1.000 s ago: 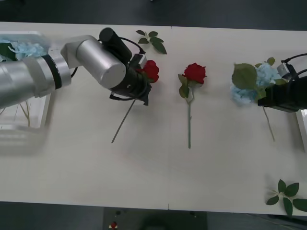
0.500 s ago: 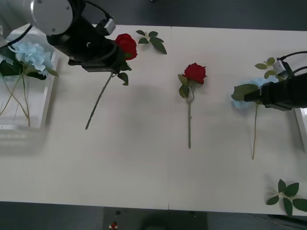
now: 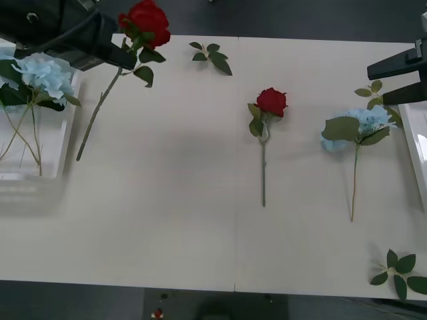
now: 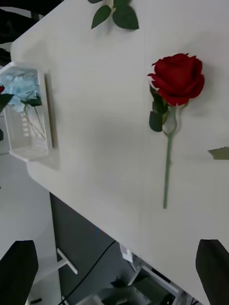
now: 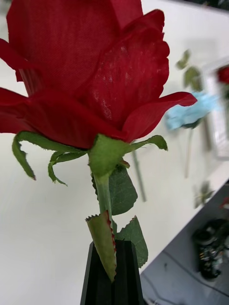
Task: Put the red flowers into the right box and the blue flowers into the left box
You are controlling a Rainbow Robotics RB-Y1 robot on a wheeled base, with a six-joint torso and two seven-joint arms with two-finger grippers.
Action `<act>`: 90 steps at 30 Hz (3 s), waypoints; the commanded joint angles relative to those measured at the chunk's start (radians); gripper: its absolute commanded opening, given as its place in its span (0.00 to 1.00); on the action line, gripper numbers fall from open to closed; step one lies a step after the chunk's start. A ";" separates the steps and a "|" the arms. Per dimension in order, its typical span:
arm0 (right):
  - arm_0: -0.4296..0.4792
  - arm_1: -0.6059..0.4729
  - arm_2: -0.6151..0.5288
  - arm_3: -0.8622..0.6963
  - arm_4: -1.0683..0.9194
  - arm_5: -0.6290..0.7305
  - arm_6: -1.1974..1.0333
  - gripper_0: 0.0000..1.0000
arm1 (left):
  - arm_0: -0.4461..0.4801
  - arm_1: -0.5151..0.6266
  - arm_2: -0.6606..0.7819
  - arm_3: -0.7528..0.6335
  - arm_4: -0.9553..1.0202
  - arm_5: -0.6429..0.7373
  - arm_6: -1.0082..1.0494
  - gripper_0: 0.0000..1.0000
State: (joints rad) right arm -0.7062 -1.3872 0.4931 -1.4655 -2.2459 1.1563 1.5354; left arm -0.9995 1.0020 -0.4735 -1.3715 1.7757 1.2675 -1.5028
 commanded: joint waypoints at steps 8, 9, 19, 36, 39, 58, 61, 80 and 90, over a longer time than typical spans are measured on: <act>0.013 0.114 -0.005 -0.056 -0.130 0.134 0.063 0.99 | 0.108 -0.095 0.280 -0.003 0.171 0.006 -0.257 0.00; 0.017 0.122 -0.008 -0.061 -0.132 0.132 0.065 0.99 | 0.111 -0.103 0.286 -0.003 0.183 0.000 -0.272 0.00; 0.051 0.214 -0.030 -0.082 -0.136 0.100 0.077 0.99 | 0.188 -0.267 0.348 -0.003 0.364 -0.094 -0.501 0.00; 0.102 0.410 -0.027 -0.263 -0.080 -0.262 0.043 0.99 | 0.216 -0.523 0.345 -0.003 0.185 -0.194 -0.560 0.00; 0.116 0.442 -0.025 -0.294 -0.049 -0.317 0.040 0.99 | 0.216 -0.559 0.345 -0.003 0.159 -0.217 -0.560 0.00; 0.122 0.597 -0.025 -0.318 0.273 -0.449 -0.018 0.99 | 0.216 -0.625 0.176 -0.044 0.131 -0.438 -0.585 0.00; 0.123 0.594 -0.027 -0.320 0.284 -0.449 -0.029 0.99 | 0.216 -0.625 0.174 -0.046 0.131 -0.436 -0.588 0.00; 0.122 0.545 -0.027 -0.342 0.374 -0.449 -0.037 0.00 | 0.219 -0.625 0.174 -0.046 0.146 -0.436 -0.591 1.00; 0.122 0.413 -0.025 -0.394 0.333 -0.449 -0.058 0.00 | 0.220 -0.625 0.174 -0.046 0.182 -0.435 -0.590 1.00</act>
State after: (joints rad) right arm -0.5713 -0.9013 0.4702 -1.8123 -1.8902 0.7152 1.5272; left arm -0.7734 0.3860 -0.3176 -1.3729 1.9476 0.8376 -2.0488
